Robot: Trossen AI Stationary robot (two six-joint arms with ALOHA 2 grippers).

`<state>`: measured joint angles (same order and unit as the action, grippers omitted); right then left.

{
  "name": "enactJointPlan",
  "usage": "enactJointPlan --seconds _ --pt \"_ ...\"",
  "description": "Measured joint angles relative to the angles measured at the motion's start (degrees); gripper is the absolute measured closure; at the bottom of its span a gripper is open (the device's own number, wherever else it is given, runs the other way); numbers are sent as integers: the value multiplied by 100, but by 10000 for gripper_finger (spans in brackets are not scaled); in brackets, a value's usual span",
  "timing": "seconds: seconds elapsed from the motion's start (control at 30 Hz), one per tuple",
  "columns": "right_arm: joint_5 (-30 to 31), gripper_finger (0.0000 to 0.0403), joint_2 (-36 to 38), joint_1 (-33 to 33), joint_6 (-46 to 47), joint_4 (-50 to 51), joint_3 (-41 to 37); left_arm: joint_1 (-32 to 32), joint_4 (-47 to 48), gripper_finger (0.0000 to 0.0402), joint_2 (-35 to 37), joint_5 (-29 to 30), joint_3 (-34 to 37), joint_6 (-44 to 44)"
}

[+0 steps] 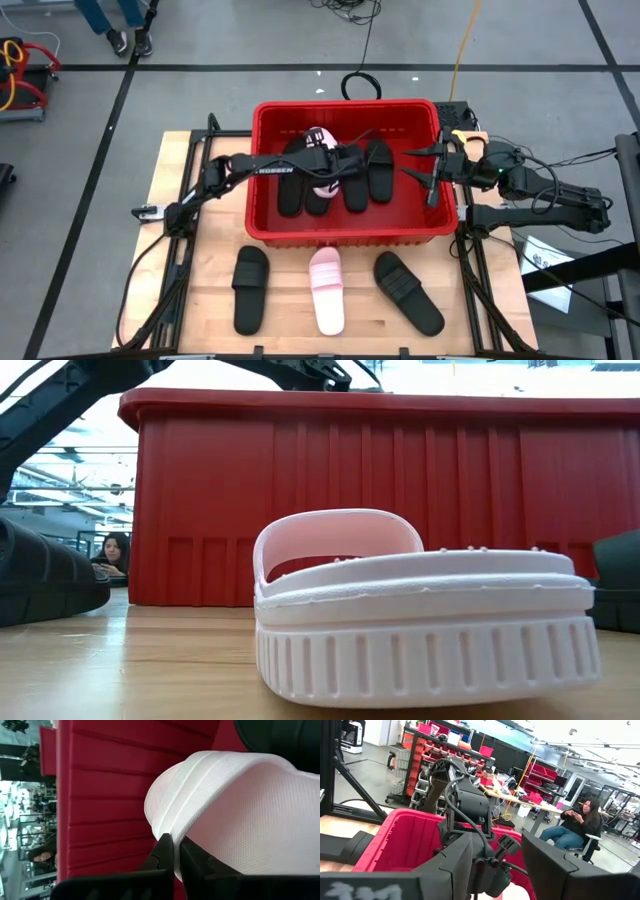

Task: Pick and place slides into bin
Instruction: Put the left pink slide into the red bin

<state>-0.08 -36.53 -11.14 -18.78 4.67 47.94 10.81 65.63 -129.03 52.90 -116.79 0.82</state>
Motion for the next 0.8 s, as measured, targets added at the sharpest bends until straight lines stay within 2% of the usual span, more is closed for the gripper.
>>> enactJointPlan --seconds 0.17,0.3,0.53,0.63,0.8 --pt "0 243 -1 0 8 44 0 49 -253 395 0 -170 0 -192" --pt "0 243 0 0 141 131 2 86 -402 398 0 -585 0 -517" --pt "0 243 0 0 159 290 2 115 -415 398 0 -550 0 -810" --pt "0 243 -2 0 160 291 2 129 -402 398 0 -746 0 -940" --pt "0 243 -2 0 159 291 2 169 -402 376 0 -782 0 -919"
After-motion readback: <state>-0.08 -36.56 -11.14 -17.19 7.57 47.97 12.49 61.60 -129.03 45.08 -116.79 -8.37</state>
